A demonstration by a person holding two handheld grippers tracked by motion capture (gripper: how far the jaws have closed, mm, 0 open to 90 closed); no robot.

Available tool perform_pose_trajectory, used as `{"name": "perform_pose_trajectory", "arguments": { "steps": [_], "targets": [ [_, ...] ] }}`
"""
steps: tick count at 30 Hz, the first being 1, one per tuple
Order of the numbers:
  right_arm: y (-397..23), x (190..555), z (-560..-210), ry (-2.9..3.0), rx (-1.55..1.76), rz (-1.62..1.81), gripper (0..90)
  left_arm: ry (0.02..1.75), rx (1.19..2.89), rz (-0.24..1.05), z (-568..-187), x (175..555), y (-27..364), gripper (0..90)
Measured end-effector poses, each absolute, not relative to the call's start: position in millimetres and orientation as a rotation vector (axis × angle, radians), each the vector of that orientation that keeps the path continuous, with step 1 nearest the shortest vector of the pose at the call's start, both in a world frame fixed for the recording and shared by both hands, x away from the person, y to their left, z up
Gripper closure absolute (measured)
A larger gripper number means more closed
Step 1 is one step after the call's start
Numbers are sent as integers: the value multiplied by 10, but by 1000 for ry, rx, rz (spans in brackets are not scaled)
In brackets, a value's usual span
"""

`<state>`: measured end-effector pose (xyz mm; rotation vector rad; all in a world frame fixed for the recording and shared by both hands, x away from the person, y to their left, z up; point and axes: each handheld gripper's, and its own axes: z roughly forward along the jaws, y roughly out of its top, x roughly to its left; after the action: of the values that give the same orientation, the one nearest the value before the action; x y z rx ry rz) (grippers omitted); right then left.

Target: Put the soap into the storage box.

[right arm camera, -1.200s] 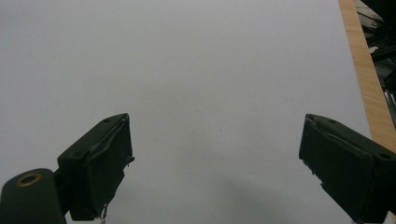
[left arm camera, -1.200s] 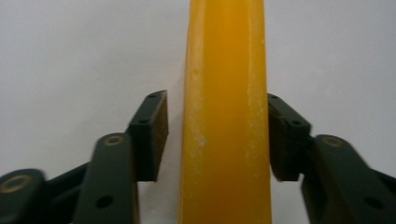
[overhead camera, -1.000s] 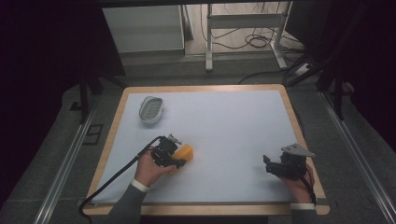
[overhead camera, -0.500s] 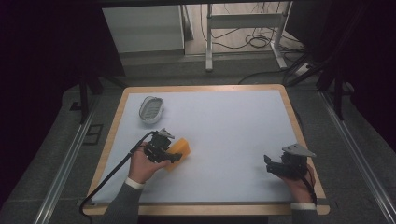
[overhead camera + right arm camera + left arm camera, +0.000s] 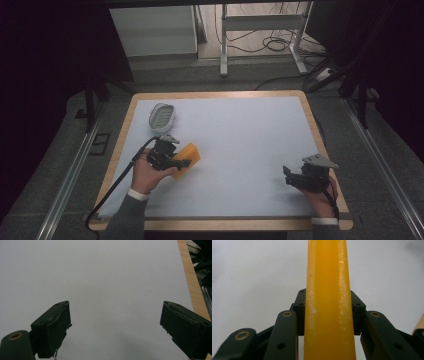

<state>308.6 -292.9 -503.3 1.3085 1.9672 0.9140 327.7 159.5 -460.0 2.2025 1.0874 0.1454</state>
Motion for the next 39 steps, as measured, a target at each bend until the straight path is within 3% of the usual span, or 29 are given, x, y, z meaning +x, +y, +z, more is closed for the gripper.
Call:
{"name": "perform_pose_trajectory", "arguments": {
  "steps": [39],
  "targets": [
    [-2956, 3098, -5045, 1952, 1336, 901, 98, 1160, 2136, 205, -4427, 3391, 1932, 611]
  ]
}}
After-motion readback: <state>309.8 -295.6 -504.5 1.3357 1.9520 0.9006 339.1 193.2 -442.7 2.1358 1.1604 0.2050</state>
